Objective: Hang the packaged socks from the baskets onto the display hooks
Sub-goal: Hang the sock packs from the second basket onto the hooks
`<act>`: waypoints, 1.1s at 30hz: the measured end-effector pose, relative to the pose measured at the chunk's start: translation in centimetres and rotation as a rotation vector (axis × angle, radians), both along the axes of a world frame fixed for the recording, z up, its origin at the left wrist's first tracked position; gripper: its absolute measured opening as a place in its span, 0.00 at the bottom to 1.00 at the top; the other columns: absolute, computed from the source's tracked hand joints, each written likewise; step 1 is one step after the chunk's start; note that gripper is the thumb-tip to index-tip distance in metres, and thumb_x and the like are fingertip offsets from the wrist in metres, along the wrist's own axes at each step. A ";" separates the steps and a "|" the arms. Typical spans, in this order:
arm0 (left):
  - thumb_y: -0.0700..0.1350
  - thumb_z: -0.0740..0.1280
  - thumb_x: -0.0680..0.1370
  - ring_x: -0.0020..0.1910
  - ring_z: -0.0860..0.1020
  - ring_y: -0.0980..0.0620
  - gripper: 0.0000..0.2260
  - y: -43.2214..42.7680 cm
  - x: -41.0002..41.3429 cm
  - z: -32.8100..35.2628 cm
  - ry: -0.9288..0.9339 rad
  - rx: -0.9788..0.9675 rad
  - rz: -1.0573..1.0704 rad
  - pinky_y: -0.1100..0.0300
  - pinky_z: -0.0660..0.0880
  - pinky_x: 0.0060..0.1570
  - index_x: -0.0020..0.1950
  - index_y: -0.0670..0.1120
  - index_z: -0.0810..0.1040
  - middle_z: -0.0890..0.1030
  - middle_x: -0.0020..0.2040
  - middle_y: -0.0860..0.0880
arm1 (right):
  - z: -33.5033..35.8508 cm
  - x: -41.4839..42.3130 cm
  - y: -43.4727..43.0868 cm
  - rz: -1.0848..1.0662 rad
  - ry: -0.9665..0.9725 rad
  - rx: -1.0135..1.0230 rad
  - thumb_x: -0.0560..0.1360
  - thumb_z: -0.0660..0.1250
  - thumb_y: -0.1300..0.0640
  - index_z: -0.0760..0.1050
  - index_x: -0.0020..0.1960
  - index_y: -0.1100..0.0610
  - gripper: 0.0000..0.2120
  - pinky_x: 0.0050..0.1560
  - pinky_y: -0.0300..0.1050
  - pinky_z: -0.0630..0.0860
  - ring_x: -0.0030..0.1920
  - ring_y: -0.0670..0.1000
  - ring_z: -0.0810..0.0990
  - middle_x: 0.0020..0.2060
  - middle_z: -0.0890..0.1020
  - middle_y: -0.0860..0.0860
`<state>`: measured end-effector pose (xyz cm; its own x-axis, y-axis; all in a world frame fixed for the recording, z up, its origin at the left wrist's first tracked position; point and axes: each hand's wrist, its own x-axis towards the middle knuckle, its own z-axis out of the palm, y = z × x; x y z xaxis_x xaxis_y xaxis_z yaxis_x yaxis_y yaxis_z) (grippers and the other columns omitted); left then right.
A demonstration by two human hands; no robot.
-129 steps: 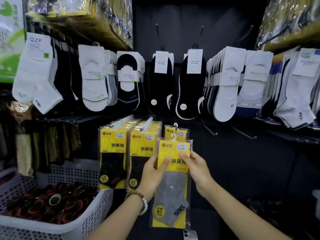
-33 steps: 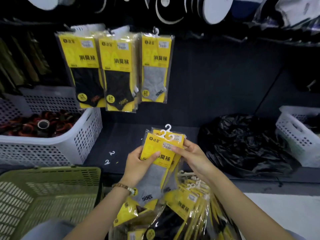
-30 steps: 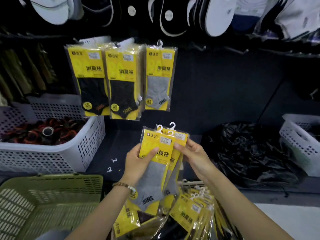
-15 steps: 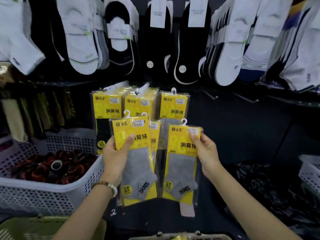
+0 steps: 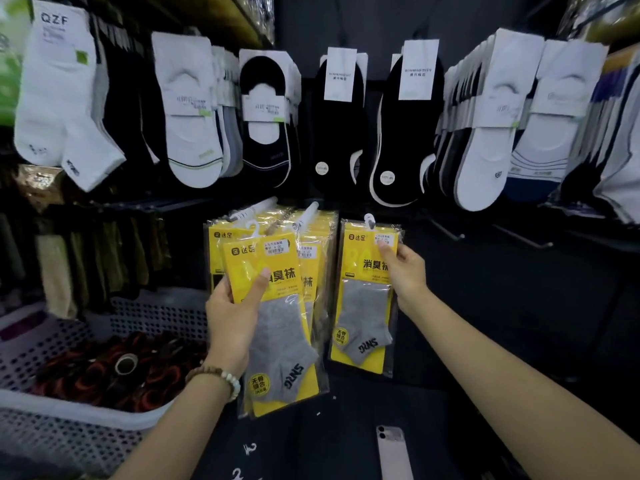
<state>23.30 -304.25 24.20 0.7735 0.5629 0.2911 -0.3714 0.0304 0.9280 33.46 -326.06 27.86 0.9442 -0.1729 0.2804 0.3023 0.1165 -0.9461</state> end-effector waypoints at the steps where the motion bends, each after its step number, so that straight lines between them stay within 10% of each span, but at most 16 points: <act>1: 0.57 0.73 0.68 0.43 0.81 0.65 0.11 0.0 0.1 0.0 0.008 -0.003 0.000 0.64 0.73 0.43 0.48 0.58 0.79 0.83 0.44 0.63 | -0.2 0.4 -0.1 -0.031 0.015 -0.006 0.76 0.68 0.55 0.78 0.45 0.53 0.02 0.40 0.38 0.80 0.43 0.48 0.83 0.44 0.83 0.52; 9: 0.54 0.72 0.71 0.44 0.79 0.65 0.07 -1.3 -0.3 -0.2 0.040 -0.017 -0.025 0.69 0.71 0.41 0.47 0.58 0.78 0.83 0.43 0.61 | -3.0 -1.2 -2.2 -0.286 0.158 -0.069 0.73 0.72 0.55 0.74 0.54 0.60 0.14 0.48 0.45 0.78 0.42 0.49 0.77 0.41 0.77 0.50; 19: 0.55 0.71 0.69 0.42 0.81 0.66 0.14 -5.6 -1.8 0.2 0.035 -0.012 -0.205 0.74 0.74 0.32 0.53 0.54 0.79 0.84 0.43 0.60 | -1.4 -8.9 0.5 0.364 0.119 -0.125 0.78 0.63 0.47 0.76 0.60 0.51 0.14 0.56 0.44 0.76 0.54 0.47 0.82 0.53 0.84 0.47; 33: 0.51 0.68 0.75 0.47 0.78 0.62 0.03 -2.1 -2.3 1.7 0.018 -0.018 -0.064 0.67 0.69 0.41 0.48 0.56 0.76 0.81 0.47 0.58 | 0.6 -6.7 -3.3 -0.040 0.051 0.002 0.78 0.65 0.59 0.77 0.53 0.58 0.06 0.41 0.37 0.79 0.42 0.47 0.82 0.44 0.84 0.52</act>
<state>21.02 -306.34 25.89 0.8133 0.5169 0.2673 -0.3515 0.0703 0.9336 26.78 -329.34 28.50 0.9494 -0.2115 0.2322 0.2586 0.1070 -0.9600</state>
